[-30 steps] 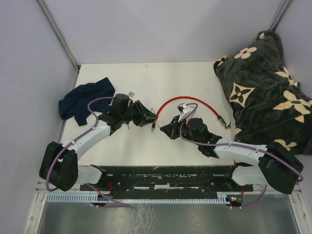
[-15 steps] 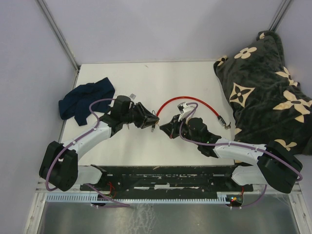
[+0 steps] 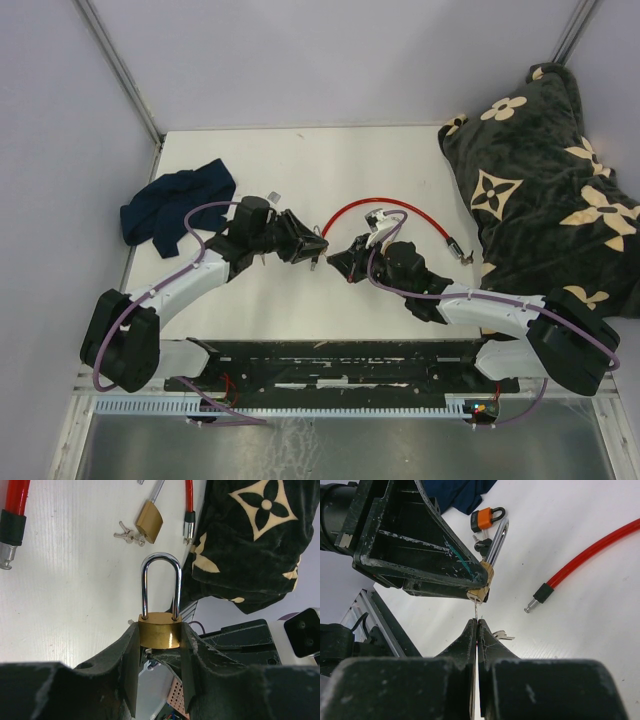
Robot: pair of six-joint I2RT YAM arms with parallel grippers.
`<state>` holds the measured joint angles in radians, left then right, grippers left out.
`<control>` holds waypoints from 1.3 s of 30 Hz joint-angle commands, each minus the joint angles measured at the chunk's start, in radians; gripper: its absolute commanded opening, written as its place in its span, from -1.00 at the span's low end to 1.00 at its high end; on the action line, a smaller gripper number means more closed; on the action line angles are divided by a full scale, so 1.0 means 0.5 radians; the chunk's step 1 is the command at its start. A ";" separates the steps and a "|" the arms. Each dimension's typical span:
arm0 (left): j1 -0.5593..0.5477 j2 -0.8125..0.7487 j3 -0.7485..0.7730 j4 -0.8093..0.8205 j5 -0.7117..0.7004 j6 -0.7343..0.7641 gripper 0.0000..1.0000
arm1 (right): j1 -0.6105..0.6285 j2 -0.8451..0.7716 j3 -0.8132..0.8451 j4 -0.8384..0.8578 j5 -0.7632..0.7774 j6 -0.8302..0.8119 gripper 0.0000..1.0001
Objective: Unlock with the key
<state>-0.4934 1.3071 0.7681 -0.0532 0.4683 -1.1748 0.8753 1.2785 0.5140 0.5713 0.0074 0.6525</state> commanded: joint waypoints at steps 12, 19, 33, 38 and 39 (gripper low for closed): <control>-0.128 -0.138 -0.012 0.077 -0.290 -0.053 -0.94 | 0.010 -0.014 0.031 0.093 0.172 0.129 -0.96; -0.280 -0.165 -0.032 0.077 -0.544 -0.125 -0.94 | 0.010 0.048 0.016 0.241 0.214 0.226 -0.96; -0.438 -0.135 -0.101 0.195 -0.558 -0.243 -0.94 | 0.010 0.140 -0.061 0.590 0.295 0.063 -0.96; -0.486 -0.174 -0.172 0.244 -0.533 -0.307 -0.94 | 0.007 0.161 -0.057 0.645 0.286 -0.019 -0.96; -0.500 -0.180 -0.194 0.272 -0.527 -0.329 -0.94 | 0.007 0.175 -0.058 0.678 0.280 -0.022 -0.96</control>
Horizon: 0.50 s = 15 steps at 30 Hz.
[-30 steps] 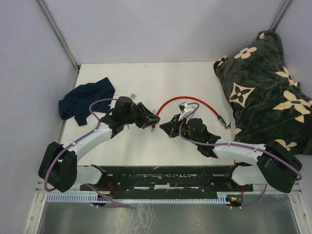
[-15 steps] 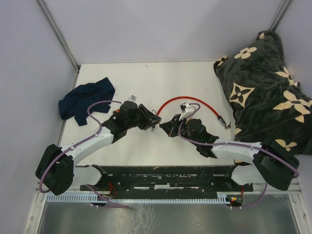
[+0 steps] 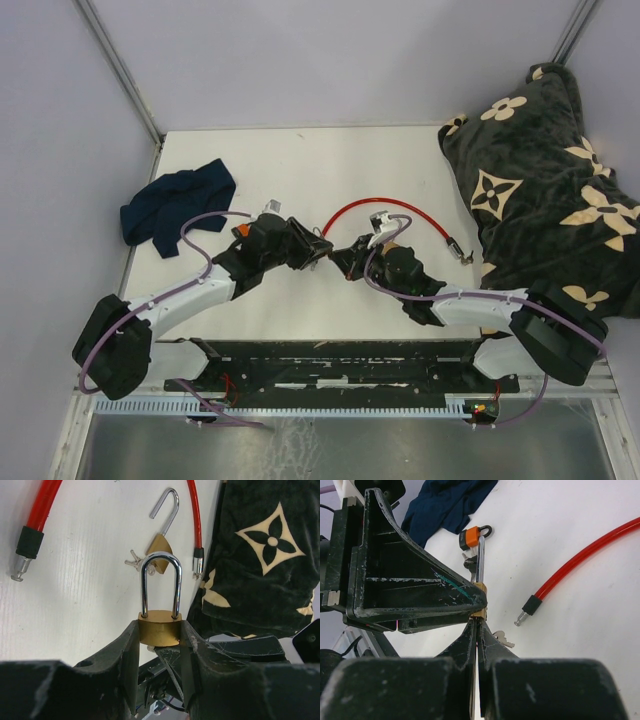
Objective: Unlock with the key
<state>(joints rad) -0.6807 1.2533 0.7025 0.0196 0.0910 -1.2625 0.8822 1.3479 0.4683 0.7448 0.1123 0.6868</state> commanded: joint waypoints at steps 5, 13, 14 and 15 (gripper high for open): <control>-0.163 -0.084 -0.108 0.298 0.300 -0.248 -0.94 | -0.031 0.096 0.016 0.489 0.049 -0.069 -0.96; -0.155 -0.270 -0.262 0.635 0.221 -0.253 -0.94 | -0.145 0.096 -0.081 0.637 -0.148 0.245 -0.96; -0.150 -0.286 -0.291 0.717 0.225 -0.261 -0.94 | -0.159 0.098 -0.094 0.668 -0.186 0.300 -0.96; -0.148 -0.300 -0.322 0.810 0.230 -0.266 -0.94 | -0.175 0.103 -0.104 0.694 -0.214 0.351 -0.96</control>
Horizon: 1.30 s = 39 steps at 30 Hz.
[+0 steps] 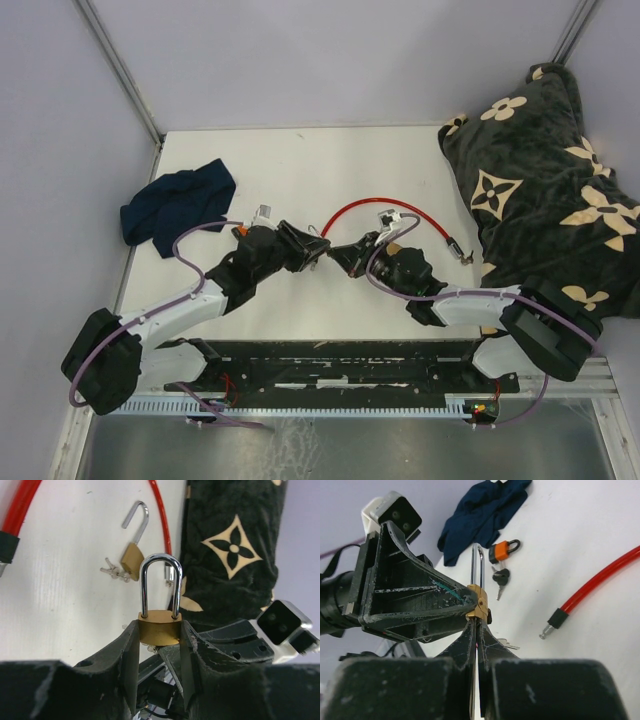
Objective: Unlock with the key
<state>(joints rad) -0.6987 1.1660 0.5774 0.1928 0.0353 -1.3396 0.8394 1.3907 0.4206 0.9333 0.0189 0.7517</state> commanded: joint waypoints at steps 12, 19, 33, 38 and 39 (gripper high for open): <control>-0.111 -0.159 -0.282 1.338 0.444 -0.093 -0.94 | -0.155 0.164 -0.106 0.641 -0.136 0.784 -0.96; -0.107 -0.161 -0.292 1.594 0.515 -0.027 -0.94 | -0.176 0.312 -0.074 0.831 -0.242 0.992 -0.96; 0.030 -0.234 0.130 0.136 0.494 1.002 -0.94 | -0.253 -0.646 -0.030 -0.614 -0.364 0.021 -0.22; 0.038 -0.144 0.339 -0.205 0.684 1.409 -0.94 | -0.268 -0.944 0.105 -1.155 -0.369 -0.278 -0.09; 0.038 -0.129 0.381 -0.269 0.739 1.489 -0.94 | -0.277 -0.980 0.120 -1.223 -0.362 -0.322 -0.07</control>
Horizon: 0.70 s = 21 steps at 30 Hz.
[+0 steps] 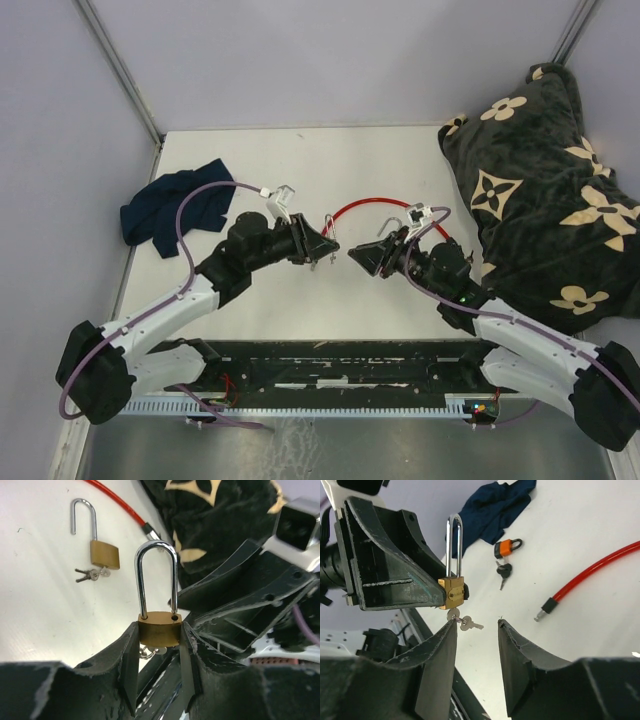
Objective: Unlock with the key
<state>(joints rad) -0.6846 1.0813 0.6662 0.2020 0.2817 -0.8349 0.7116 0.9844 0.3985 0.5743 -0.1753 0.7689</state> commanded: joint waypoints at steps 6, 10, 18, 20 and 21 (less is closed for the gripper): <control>0.009 0.152 0.411 -0.699 0.487 0.878 -0.94 | -0.085 -0.132 0.324 -0.660 -0.282 -0.418 -0.10; 0.009 0.190 0.449 -0.787 0.574 1.011 -0.94 | -0.085 -0.059 0.428 -0.603 -0.420 -0.341 -0.06; 0.007 0.187 0.416 -0.584 0.746 0.901 -0.94 | -0.088 0.159 0.474 -0.595 -0.210 -0.337 -0.05; 0.006 0.189 0.425 -0.637 0.598 0.888 -0.94 | -0.087 0.174 0.451 -0.639 -0.089 -0.363 -0.06; 0.008 0.205 0.441 -0.723 0.504 0.887 -0.94 | -0.087 0.159 0.430 -0.670 -0.003 -0.378 -0.06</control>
<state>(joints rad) -0.6823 1.1866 0.8425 -0.1593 0.5930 -0.4103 0.6712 1.0637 0.6094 0.2581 -0.3058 0.6041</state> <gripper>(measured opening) 0.399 0.474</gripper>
